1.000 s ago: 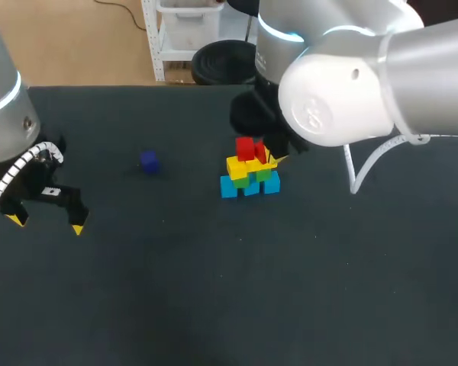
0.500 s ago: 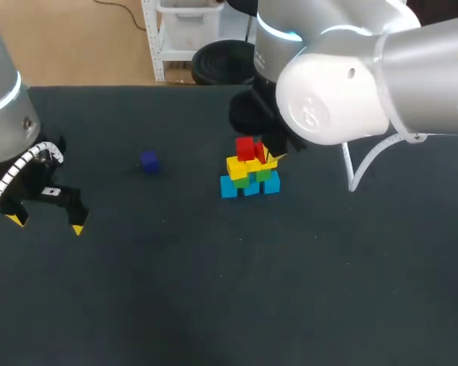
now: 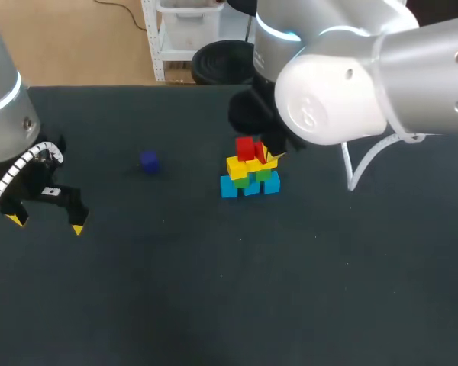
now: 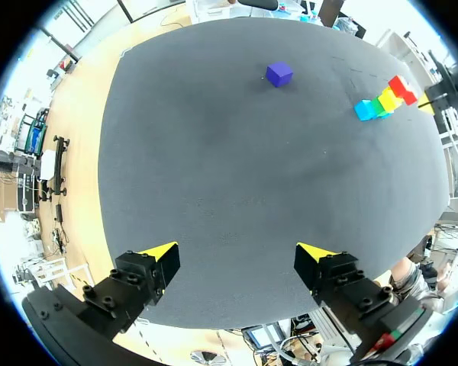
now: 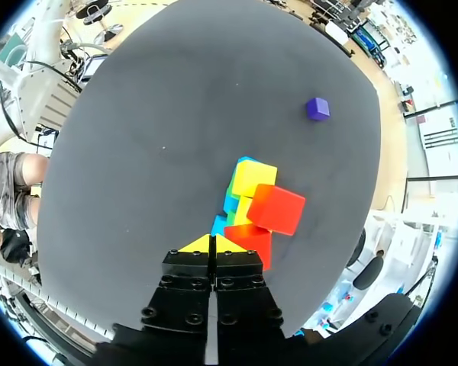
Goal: Place the blue cubes, place green cubes on the blue cubes, place the yellow cubes on the green cubes, then place the red cubes on the yellow cubes, and place purple cube on the red cubes.
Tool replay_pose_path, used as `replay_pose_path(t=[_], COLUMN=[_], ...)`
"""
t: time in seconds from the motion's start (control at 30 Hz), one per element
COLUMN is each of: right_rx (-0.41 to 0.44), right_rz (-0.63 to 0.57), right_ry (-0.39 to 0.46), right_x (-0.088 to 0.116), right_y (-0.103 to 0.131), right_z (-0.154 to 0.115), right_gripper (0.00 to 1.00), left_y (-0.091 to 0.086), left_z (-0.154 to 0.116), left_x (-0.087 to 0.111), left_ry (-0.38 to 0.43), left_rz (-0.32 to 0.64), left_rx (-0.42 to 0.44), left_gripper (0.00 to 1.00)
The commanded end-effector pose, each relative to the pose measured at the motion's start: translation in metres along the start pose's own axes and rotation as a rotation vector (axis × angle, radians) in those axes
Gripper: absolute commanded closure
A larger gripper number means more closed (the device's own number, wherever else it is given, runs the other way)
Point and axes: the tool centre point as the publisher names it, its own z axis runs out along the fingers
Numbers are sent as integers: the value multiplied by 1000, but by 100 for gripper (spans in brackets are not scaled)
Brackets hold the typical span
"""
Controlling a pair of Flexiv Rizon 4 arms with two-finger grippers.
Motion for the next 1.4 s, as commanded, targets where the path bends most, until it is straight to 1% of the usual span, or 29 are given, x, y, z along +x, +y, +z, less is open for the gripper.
replay_pose_path(t=[0.03,0.53,0.93,1.17,1.4], right_rx=[-2,3,10,13,14], right_rz=[-1,-10,-8,-21,-23], right_ry=[-4,-6,-1,-3,-4], right_x=[1,-3,-1,-6,-6], right_y=[-2,-6,-10,-13,-13], right_z=[1,3,3,4,4], right_gripper=[100,100,100,100,100], left_y=[0,0,0,0,0], left_z=[1,1,1,1,1], left_x=[-1,-1,-1,-1,-1], left_ry=[2,2,2,2,2], left_rz=[2,2,2,2,2], left_rx=[1,1,1,1,1], left_gripper=[0,0,0,0,0])
